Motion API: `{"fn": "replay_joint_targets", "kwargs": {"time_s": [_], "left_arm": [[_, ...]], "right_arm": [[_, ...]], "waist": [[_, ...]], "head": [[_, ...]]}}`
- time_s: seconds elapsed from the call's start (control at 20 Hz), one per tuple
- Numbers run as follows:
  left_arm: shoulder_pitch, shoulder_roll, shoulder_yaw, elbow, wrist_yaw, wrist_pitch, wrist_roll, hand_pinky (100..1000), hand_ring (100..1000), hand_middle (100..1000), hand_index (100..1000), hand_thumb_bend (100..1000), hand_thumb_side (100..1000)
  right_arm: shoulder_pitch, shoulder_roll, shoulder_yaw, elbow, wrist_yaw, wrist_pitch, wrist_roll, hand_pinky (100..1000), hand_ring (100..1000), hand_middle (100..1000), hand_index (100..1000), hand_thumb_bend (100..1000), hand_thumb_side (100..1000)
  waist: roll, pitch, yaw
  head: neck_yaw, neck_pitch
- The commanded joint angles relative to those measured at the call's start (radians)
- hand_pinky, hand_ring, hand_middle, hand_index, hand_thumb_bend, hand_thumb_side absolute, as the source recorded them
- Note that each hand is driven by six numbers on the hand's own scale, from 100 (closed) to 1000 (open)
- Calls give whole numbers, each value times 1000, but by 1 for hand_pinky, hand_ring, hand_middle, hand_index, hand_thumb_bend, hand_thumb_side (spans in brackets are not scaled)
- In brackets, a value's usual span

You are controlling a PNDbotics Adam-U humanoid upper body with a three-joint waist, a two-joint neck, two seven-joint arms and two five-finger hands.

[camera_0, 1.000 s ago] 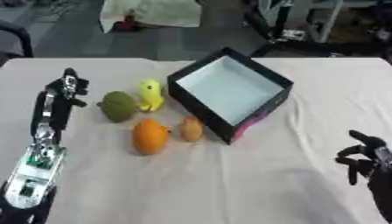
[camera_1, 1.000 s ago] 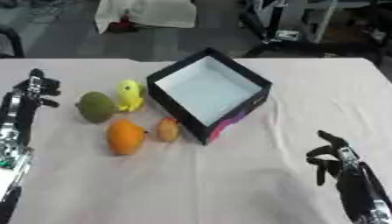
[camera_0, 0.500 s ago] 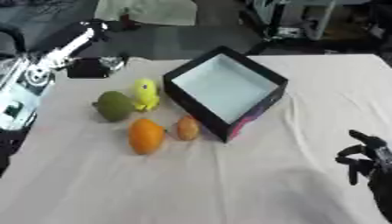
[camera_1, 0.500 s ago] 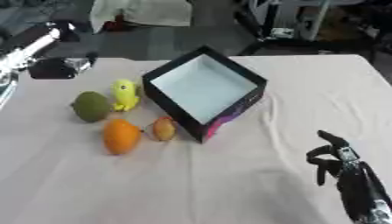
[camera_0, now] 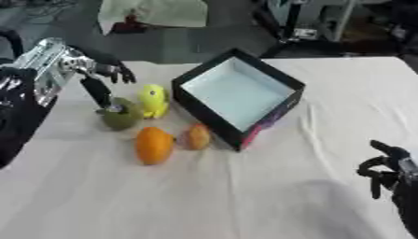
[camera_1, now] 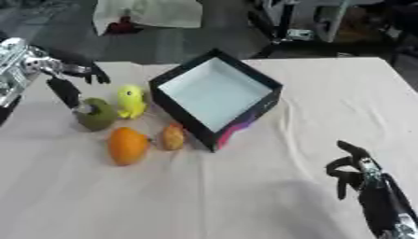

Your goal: Pick up objects on the table and place them in the box.

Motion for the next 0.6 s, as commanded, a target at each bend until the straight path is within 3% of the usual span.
{"fn": "replay_joint_targets", "kwargs": {"time_s": [0.05,0.45,0.6], "left_arm": [[-29,-8,28,49,-44,-48,5,842,798,839,941,409,474],[-20,-32,40,109,-188,-45,132,808,759,801,901,378,388],[-19,-36,33,112,-255,-71,145,702,648,680,780,348,261]], "right_arm": [[-6,-13,-1,-13,4,0,3,739,234,516,891,100,1000],[-7,-13,-1,-12,2,1,9,739,234,514,891,100,1000],[-7,-13,-1,-11,2,3,10,739,234,513,891,100,1000]], "waist": [[9,-12,1],[9,-13,0],[9,-13,0]], "head": [[-5,-1],[-6,-1],[-6,-1]]}}
